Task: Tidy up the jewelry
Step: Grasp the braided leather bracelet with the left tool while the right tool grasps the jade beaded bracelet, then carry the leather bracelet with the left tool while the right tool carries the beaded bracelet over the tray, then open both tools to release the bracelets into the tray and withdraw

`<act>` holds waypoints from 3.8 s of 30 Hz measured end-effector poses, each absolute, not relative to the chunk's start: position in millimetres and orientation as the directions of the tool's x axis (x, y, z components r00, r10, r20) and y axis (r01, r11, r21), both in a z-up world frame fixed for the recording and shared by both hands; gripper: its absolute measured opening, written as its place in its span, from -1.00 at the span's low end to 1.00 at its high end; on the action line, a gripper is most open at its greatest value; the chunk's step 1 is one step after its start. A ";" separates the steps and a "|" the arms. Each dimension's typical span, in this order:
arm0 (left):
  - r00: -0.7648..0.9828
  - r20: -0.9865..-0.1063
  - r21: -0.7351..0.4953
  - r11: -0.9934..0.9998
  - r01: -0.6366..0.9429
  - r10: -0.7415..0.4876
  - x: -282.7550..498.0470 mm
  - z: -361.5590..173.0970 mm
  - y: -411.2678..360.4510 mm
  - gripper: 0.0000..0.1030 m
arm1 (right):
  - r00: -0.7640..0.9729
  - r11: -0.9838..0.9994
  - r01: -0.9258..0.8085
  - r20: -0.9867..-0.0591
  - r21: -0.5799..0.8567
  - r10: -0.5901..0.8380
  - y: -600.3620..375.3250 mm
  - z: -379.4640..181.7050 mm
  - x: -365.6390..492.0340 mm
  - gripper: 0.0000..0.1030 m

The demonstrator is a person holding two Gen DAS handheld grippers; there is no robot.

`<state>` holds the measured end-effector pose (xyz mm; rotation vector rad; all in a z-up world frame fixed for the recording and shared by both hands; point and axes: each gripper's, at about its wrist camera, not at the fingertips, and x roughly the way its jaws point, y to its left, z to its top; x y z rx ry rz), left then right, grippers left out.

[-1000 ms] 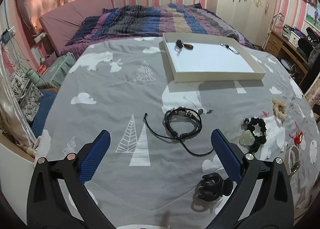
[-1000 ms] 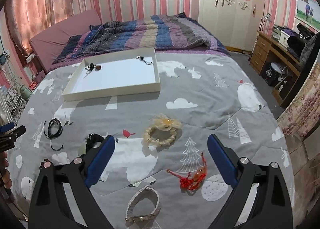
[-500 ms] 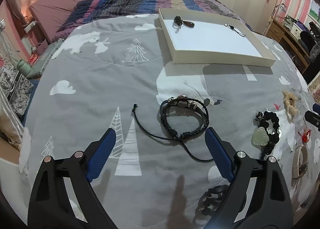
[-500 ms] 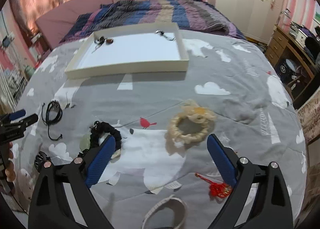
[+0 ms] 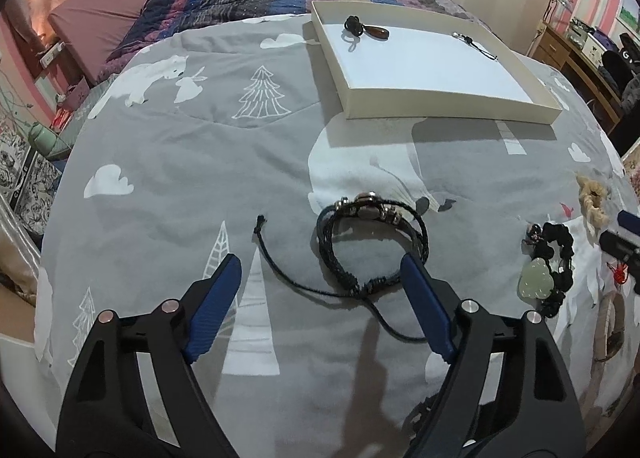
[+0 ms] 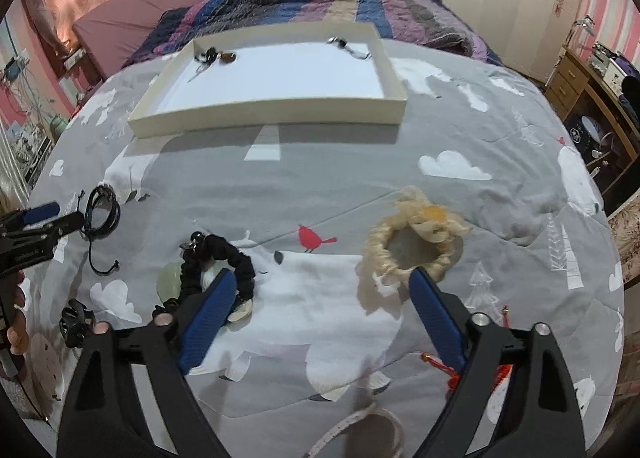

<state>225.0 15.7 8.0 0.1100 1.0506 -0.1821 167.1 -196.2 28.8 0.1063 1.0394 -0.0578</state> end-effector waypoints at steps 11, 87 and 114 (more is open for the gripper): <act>0.426 -0.899 -0.016 0.979 0.201 -0.102 246.7 -13.0 10.7 0.25 | 0.423 0.999 0.030 -0.906 0.034 0.018 -166.0 -3.3 188.7 0.28; 0.475 -0.863 -0.089 0.977 0.192 -0.172 542.1 2.1 -128.7 -0.46 | 0.510 0.991 0.117 -0.860 0.072 0.002 -247.4 -1.1 491.9 -0.75; 0.651 -0.752 -0.005 0.989 0.149 -0.102 392.3 126.9 -55.7 0.94 | 0.673 0.973 0.217 -0.733 0.072 -0.096 -270.2 138.4 356.5 0.74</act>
